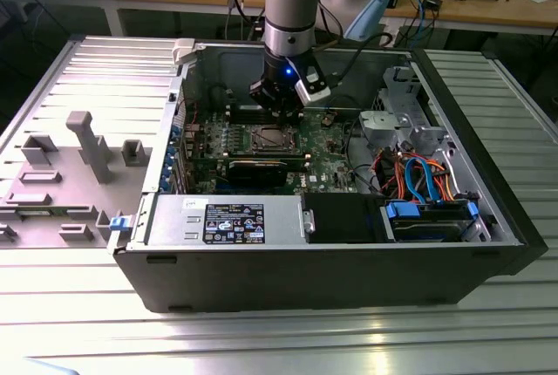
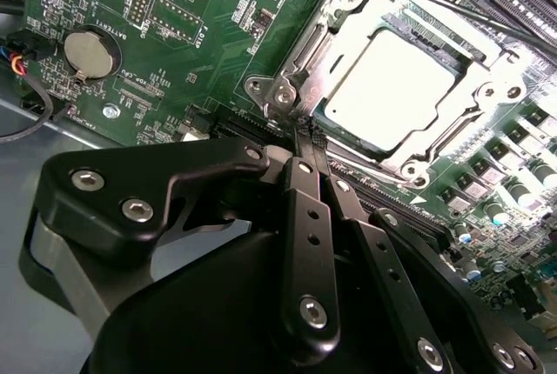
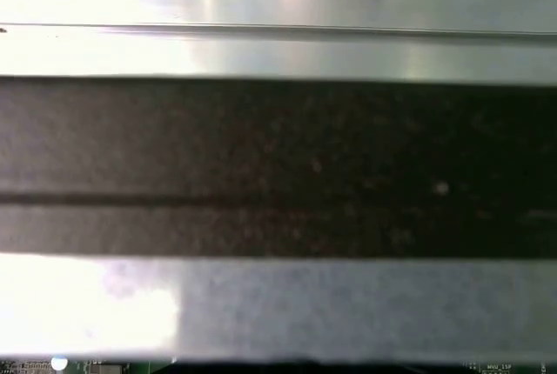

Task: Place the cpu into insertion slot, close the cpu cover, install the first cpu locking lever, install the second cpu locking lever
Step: 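Install the first cpu locking lever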

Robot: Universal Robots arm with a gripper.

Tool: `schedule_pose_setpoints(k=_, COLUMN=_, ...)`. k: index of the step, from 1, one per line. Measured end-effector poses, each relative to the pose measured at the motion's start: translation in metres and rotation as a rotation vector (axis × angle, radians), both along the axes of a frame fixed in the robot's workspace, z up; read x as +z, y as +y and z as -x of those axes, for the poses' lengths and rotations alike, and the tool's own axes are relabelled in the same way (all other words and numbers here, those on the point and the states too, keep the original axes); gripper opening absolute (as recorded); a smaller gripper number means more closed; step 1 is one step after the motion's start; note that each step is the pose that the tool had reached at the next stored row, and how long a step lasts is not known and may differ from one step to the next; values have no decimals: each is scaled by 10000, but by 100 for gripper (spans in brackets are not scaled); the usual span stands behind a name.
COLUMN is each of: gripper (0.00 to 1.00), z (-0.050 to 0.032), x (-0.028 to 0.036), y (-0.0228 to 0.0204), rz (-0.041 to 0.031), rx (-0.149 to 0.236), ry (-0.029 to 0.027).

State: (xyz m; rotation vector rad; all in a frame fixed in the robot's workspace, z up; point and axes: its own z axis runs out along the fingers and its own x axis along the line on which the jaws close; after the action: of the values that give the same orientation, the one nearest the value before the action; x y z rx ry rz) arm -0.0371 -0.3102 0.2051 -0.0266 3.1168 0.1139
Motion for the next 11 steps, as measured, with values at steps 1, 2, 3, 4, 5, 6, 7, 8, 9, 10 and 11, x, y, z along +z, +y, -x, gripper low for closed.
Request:
schedule_pose_setpoints(k=1, gripper=11, z=0, x=-1, y=0, rz=29, rx=0, ry=1)
schedule_pose_setpoints(k=2, gripper=11, z=0, x=-2, y=0, rz=45, rx=0, ry=1)
schedule_pose_setpoints(k=3, gripper=11, z=0, x=-3, y=0, rz=57, rx=0, ry=2)
schedule_pose_setpoints(k=4, gripper=11, z=0, x=-7, y=0, rz=79, rx=0, ry=1)
schedule_pose_setpoints(k=5, gripper=11, z=0, x=-8, y=-1, rz=93, rx=1, ry=1)
schedule_pose_setpoints(k=6, gripper=11, z=0, x=-9, y=0, rz=104, rx=0, ry=0)
schedule_pose_setpoints(k=7, gripper=11, z=0, x=-11, y=0, rz=119, rx=0, ry=0)
schedule_pose_setpoints(k=8, gripper=11, z=0, x=-14, y=0, rz=132, rx=0, ry=0)
schedule_pose_setpoints(k=9, gripper=11, z=0, x=-22, y=-1, rz=168, rx=1, ry=2)
schedule_pose_setpoints(k=10, gripper=11, z=0, x=-23, y=0, rz=167, rx=0, ry=1)
schedule_pose_setpoints(k=11, gripper=11, z=1, x=-27, y=0, rz=133, rx=-2, ry=1)
